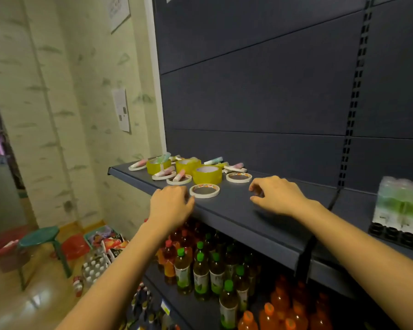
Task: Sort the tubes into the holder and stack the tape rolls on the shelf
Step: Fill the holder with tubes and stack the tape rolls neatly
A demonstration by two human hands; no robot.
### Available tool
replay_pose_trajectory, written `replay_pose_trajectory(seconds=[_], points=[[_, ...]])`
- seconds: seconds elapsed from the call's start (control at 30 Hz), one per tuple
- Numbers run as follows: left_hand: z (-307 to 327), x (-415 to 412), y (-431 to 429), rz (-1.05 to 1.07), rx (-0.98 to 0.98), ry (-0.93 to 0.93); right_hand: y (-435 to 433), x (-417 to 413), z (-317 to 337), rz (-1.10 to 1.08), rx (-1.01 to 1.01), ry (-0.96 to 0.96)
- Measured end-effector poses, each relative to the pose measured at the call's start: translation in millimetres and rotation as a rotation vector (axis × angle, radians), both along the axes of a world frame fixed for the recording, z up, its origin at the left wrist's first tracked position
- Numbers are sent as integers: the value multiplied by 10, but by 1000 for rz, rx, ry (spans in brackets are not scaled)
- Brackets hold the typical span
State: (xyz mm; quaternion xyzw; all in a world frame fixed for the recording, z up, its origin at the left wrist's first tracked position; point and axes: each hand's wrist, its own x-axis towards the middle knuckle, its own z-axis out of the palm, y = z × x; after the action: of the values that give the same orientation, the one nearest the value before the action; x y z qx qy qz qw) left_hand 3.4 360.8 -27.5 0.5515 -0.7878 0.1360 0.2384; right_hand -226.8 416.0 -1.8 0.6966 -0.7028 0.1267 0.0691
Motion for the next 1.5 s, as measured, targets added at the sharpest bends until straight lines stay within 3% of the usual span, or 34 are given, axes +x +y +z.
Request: replay_pose_trajectory(seconds=[0.3, 0.47, 0.67, 0.97, 1.17, 1.5], points=[[-114, -237, -1239, 82, 297, -9, -1008, -303, -57, -174, 23, -18], [-84, -344, -1655, 11, 431, -177, -1387, -395, -124, -270, 72, 11], [35, -200, -1923, -152, 395, -163, -1823, -365, -185, -438, 87, 105], [350, -124, -2255, -456, 271, -147, -2299, -264, -263, -697, 210, 70], [493, -372, -2430, -651, 246, -105, -1897, -364, -161, -805, 154, 96], [357, -1433, -1912, -938, 228, -141, -106, -290, -117, -1111, 7, 168]])
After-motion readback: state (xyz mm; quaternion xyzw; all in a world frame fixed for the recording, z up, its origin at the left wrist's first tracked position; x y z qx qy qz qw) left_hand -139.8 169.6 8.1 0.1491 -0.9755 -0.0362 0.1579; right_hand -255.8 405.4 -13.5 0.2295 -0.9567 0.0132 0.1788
